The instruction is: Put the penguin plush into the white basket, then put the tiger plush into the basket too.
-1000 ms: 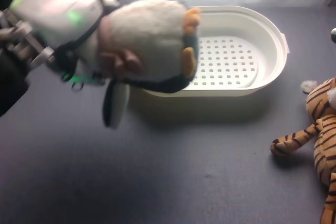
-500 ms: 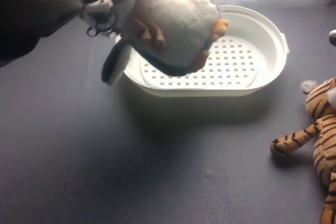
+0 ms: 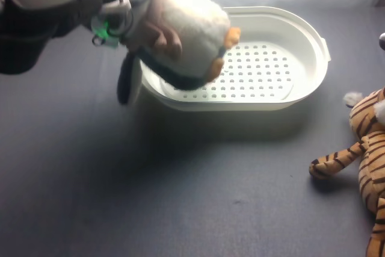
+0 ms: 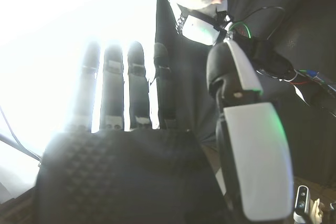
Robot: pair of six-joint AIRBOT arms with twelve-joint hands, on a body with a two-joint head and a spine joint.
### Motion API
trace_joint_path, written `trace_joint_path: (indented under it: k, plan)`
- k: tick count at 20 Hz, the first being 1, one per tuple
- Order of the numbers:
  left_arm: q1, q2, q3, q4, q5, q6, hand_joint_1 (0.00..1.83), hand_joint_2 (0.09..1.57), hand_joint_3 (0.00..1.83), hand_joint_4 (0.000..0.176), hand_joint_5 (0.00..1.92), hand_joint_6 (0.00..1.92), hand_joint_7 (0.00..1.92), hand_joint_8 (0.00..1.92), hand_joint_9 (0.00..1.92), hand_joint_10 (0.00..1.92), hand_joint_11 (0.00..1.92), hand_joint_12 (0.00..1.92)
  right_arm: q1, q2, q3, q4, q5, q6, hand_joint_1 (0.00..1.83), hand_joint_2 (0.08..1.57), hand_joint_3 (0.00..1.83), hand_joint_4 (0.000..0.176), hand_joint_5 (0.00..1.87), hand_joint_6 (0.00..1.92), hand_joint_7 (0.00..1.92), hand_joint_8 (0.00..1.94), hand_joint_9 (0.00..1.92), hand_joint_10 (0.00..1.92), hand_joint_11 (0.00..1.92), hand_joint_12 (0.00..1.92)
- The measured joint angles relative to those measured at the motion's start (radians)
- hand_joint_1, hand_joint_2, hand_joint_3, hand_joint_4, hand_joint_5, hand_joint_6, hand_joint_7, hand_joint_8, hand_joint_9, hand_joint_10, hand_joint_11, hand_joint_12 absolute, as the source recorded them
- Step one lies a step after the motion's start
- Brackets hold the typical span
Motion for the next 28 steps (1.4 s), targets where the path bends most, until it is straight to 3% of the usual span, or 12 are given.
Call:
trace_joint_path:
  k: [7, 8, 9, 10, 11, 13, 14, 17, 18, 22, 26, 28]
  plan:
    - [0.03, -0.003, 0.0, -0.026, 0.0, 0.001, 1.25, 1.14, 0.0, 0.0, 0.89, 0.91, 0.95, 1.25, 0.84, 0.82, 0.65, 1.32, 0.0, 0.0, 0.0, 0.002, 0.001, 0.0, 0.67, 1.28, 0.0, 0.019, 0.36, 0.0, 0.31, 0.0, 0.26, 0.0, 0.04, 0.64]
    - [0.035, -0.003, 0.0, -0.027, 0.0, 0.001, 1.25, 1.05, 0.0, 0.0, 0.76, 0.33, 0.78, 0.58, 0.76, 0.57, 0.52, 1.13, 0.0, 0.0, 0.0, 0.002, 0.002, 0.0, 0.65, 1.28, 0.0, 0.023, 0.35, 0.0, 0.3, 0.0, 0.25, 0.0, 0.03, 0.64]
    - [0.035, -0.003, 0.0, -0.033, 0.0, 0.0, 1.21, 1.01, 0.0, 0.0, 0.66, 0.09, 0.64, 0.18, 0.63, 0.22, 0.38, 0.85, 0.0, 0.0, 0.0, 0.003, 0.002, 0.0, 0.67, 1.28, 0.0, 0.023, 0.36, 0.0, 0.31, 0.0, 0.26, 0.0, 0.04, 0.64]
    - [0.038, -0.004, 0.0, -0.032, 0.0, 0.001, 1.17, 1.0, 0.0, 0.029, 0.58, 0.02, 0.55, 0.04, 0.54, 0.06, 0.31, 0.71, -0.002, 0.0, 0.0, 0.003, 0.003, 0.0, 0.67, 1.28, 0.0, 0.031, 0.35, 0.0, 0.31, 0.0, 0.26, 0.0, 0.04, 0.64]
    - [0.041, -0.004, -0.001, -0.031, -0.001, 0.001, 1.14, 0.98, 0.0, 0.096, 0.4, 0.0, 0.38, 0.0, 0.39, 0.0, 0.17, 0.62, -0.002, 0.0, 0.0, 0.002, 0.003, 0.0, 0.66, 1.28, 0.0, 0.032, 0.35, 0.0, 0.31, 0.0, 0.25, 0.0, 0.03, 0.63]
    - [0.047, -0.003, -0.007, -0.026, -0.008, 0.002, 1.13, 0.98, 0.0, 0.108, 0.33, 0.0, 0.31, 0.0, 0.36, 0.0, 0.16, 0.61, -0.002, 0.0, 0.0, 0.003, 0.003, 0.0, 0.66, 1.28, 0.0, 0.037, 0.34, 0.0, 0.3, 0.0, 0.25, 0.0, 0.03, 0.63]
    - [0.047, -0.003, -0.01, -0.025, -0.007, 0.002, 1.13, 0.97, 0.0, 0.135, 0.28, 0.0, 0.22, 0.0, 0.31, 0.0, 0.17, 0.62, -0.002, 0.0, 0.0, 0.003, 0.003, 0.0, 0.67, 1.28, 0.0, 0.04, 0.34, 0.0, 0.31, 0.0, 0.25, 0.0, 0.03, 0.63]
    - [0.047, -0.003, -0.018, -0.016, -0.015, 0.003, 1.12, 0.95, 0.0, 0.136, 0.25, 0.0, 0.15, 0.0, 0.26, 0.0, 0.13, 0.65, -0.002, 0.0, 0.0, 0.002, 0.004, 0.0, 0.66, 1.28, 0.0, 0.025, 0.35, 0.01, 0.32, 0.0, 0.26, 0.01, 0.04, 0.63]
    - [0.049, -0.003, -0.018, -0.016, -0.019, 0.003, 1.09, 0.92, 0.0, 0.17, 0.15, 0.0, 0.06, 0.0, 0.18, 0.0, 0.02, 0.74, -0.002, 0.0, 0.0, 0.003, 0.005, 0.0, 0.67, 1.28, 0.0, 0.024, 0.35, 0.0, 0.31, 0.0, 0.26, 0.0, 0.05, 0.63]
    - [0.063, 0.005, -0.047, 0.006, -0.055, 0.004, 0.92, 0.82, 0.0, 0.176, 0.0, 0.0, 0.0, 0.0, 0.0, 0.0, 0.0, 0.41, -0.009, 0.0, 0.0, 0.008, 0.009, 0.0, 0.65, 1.28, 0.0, 0.02, 0.36, 0.0, 0.27, 0.0, 0.27, 0.0, 0.08, 0.64]
    - [0.082, 0.021, -0.087, 0.071, -0.086, -0.053, 0.88, 0.78, 0.0, 0.176, 0.0, 0.0, 0.0, 0.0, 0.0, 0.0, 0.0, 0.43, -0.012, 0.0, 0.0, 0.013, 0.01, 0.0, 0.66, 1.27, 0.0, 0.011, 0.36, 0.0, 0.25, 0.0, 0.28, 0.01, 0.1, 0.64]
    - [0.093, 0.044, -0.109, 0.089, -0.101, -0.103, 0.81, 0.76, 0.0, 0.176, 0.0, 0.0, 0.0, 0.0, 0.0, 0.0, 0.0, 0.27, -0.012, 0.0, 0.0, 0.013, 0.01, 0.0, 0.71, 1.25, 0.0, 0.021, 0.36, 0.0, 0.26, 0.0, 0.29, 0.01, 0.1, 0.63]
